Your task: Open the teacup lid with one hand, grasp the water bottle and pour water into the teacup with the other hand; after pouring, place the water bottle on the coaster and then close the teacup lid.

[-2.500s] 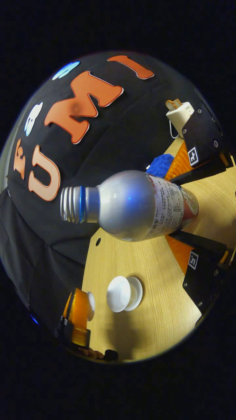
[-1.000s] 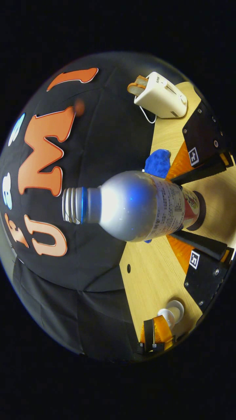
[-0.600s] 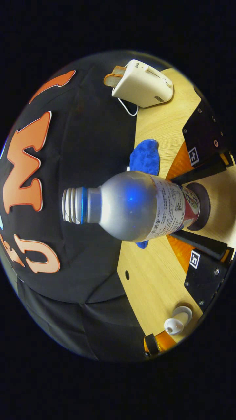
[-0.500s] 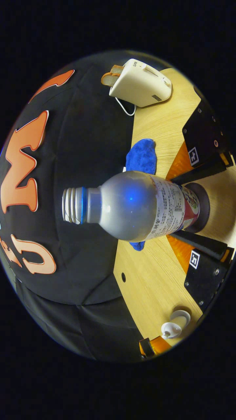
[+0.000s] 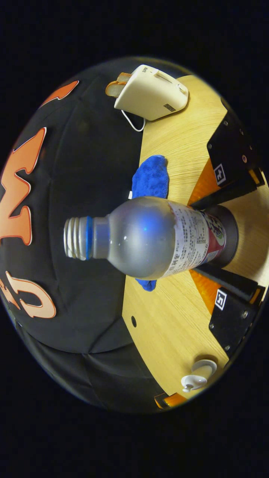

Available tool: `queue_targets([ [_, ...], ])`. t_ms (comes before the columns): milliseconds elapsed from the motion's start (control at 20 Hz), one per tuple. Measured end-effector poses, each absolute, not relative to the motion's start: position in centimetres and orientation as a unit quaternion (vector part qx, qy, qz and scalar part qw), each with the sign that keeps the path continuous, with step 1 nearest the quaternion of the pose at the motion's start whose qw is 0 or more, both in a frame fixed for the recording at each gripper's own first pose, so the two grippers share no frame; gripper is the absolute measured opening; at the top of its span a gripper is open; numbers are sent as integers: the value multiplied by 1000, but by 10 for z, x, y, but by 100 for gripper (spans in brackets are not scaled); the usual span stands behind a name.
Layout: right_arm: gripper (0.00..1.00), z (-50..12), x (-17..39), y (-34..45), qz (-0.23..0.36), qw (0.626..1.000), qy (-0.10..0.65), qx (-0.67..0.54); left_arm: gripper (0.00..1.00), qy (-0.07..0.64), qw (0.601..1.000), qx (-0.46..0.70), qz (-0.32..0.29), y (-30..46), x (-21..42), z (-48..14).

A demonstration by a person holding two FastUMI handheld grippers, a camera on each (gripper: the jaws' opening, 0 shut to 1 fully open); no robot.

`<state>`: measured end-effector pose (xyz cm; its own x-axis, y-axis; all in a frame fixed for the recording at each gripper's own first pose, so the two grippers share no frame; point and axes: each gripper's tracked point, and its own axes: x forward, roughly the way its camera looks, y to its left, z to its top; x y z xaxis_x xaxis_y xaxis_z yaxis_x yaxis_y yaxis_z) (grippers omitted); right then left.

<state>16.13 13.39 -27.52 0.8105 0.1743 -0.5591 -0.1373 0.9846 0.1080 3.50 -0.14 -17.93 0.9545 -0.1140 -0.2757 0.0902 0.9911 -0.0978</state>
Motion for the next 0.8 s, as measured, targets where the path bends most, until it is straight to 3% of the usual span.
queue_targets([
  [50, 94, -273, 157, 134, 86, 950, 299, 30, 90, 140, 988, -43, -49, -1, 36, -178],
  [150, 98, -260, 149, 135, 93, 951, 293, 23, 90, 136, 989, -45, -48, -1, 34, -174],
  [800, 98, -197, 89, 127, 101, 970, 219, -3, 92, 111, 991, -55, -47, -26, 43, -146],
])
